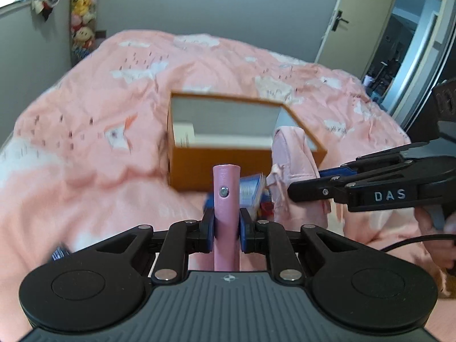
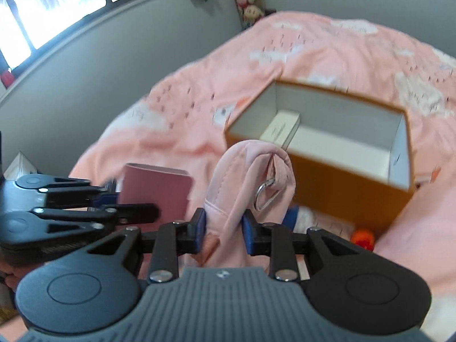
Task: Organize objects
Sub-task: 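Carry the pink wallet and pink backpack over the orange box with both grippers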
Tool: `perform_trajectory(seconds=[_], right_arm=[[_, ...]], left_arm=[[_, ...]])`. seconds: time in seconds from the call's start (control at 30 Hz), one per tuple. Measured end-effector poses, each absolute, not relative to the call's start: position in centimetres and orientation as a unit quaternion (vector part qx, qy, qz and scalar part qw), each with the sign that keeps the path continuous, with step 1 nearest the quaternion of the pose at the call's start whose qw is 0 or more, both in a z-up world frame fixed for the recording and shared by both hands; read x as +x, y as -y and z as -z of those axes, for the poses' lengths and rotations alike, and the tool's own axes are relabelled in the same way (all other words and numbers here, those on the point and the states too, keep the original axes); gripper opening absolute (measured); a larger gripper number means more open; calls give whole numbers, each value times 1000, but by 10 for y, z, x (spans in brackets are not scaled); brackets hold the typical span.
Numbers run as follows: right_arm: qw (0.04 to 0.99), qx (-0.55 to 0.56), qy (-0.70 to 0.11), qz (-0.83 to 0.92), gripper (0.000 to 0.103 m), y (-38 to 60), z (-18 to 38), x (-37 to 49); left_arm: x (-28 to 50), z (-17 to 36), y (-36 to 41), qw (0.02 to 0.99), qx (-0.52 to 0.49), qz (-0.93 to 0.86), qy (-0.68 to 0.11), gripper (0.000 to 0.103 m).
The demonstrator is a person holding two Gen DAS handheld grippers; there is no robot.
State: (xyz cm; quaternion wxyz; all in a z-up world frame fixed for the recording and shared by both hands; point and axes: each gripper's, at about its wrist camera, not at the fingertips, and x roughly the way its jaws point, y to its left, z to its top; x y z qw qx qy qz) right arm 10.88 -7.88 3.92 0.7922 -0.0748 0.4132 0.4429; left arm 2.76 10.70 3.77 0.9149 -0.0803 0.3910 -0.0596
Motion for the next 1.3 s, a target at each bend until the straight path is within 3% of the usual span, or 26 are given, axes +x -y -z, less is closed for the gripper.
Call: perform_trajectory(seconds=[0.27, 0.5, 1.0, 1.3], right_arm=[[814, -60, -368, -446, 29, 68, -69, 176], [823, -36, -372, -428, 29, 61, -71, 244], [805, 11, -448, -389, 29, 58, -6, 344], [804, 24, -467, -368, 29, 57, 17, 375]], left_arm=[[111, -94, -146, 909, -53, 103, -401, 19], [189, -93, -154, 889, -64, 124, -435, 18], [311, -26, -132, 837, -75, 148, -522, 18], [362, 42, -128, 805, -136, 141, -560, 18]])
